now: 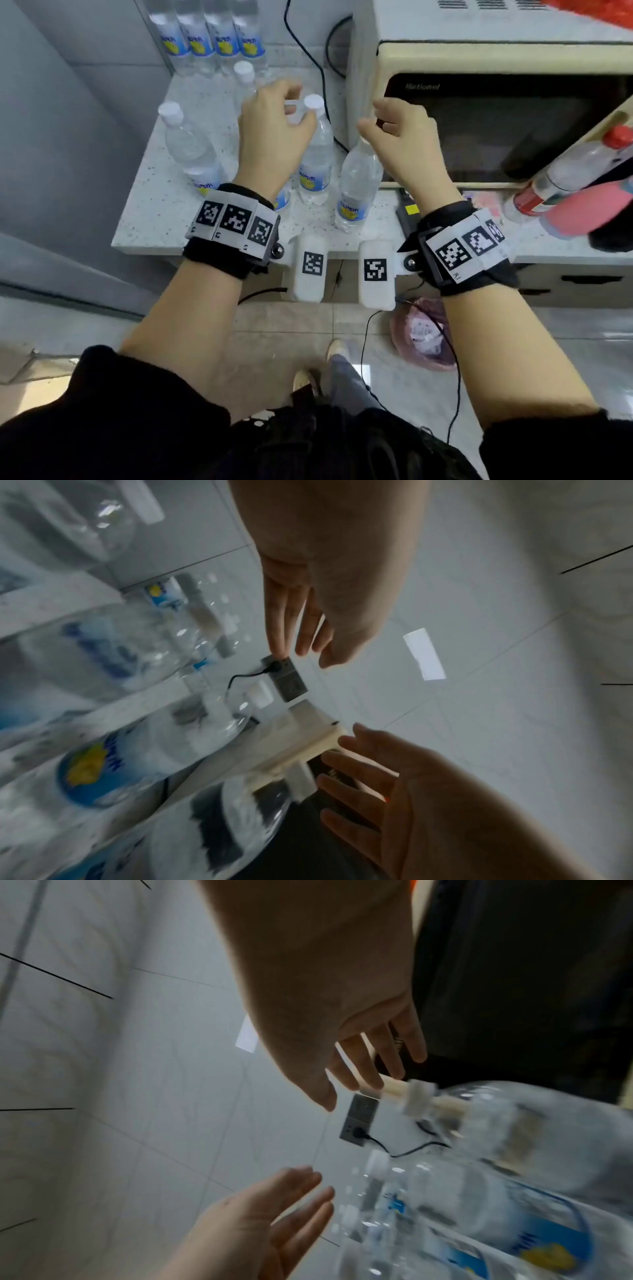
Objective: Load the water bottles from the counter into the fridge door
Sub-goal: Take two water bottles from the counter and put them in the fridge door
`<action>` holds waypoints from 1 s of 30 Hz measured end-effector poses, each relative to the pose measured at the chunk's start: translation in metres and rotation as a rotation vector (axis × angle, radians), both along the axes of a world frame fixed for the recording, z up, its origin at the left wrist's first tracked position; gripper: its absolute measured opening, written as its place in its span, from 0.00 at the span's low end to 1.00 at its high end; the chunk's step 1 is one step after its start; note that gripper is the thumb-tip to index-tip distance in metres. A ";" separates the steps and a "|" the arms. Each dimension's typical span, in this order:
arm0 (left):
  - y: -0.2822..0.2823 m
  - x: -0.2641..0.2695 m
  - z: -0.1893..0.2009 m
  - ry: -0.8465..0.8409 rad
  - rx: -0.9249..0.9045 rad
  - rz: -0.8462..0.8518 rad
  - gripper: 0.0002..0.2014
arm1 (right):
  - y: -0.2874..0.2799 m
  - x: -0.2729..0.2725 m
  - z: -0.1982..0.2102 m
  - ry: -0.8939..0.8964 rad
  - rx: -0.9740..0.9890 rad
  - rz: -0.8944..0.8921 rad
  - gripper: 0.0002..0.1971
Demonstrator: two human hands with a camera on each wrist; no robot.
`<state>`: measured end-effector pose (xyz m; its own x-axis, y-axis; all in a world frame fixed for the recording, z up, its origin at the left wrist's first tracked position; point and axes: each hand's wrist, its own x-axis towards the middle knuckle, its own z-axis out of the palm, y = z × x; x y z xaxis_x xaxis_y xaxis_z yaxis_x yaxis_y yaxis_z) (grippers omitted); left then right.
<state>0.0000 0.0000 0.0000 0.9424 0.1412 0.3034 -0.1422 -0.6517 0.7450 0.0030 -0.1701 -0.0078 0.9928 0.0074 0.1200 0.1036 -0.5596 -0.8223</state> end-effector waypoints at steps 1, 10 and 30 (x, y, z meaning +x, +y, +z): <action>-0.004 0.005 -0.008 0.014 -0.032 0.005 0.21 | -0.002 0.003 -0.008 0.020 0.016 -0.014 0.20; -0.038 0.045 -0.081 0.206 -0.219 0.094 0.37 | -0.022 0.028 -0.062 0.228 0.123 0.199 0.16; -0.034 0.016 -0.082 0.102 0.004 0.138 0.28 | -0.034 0.018 -0.088 0.086 0.182 0.176 0.22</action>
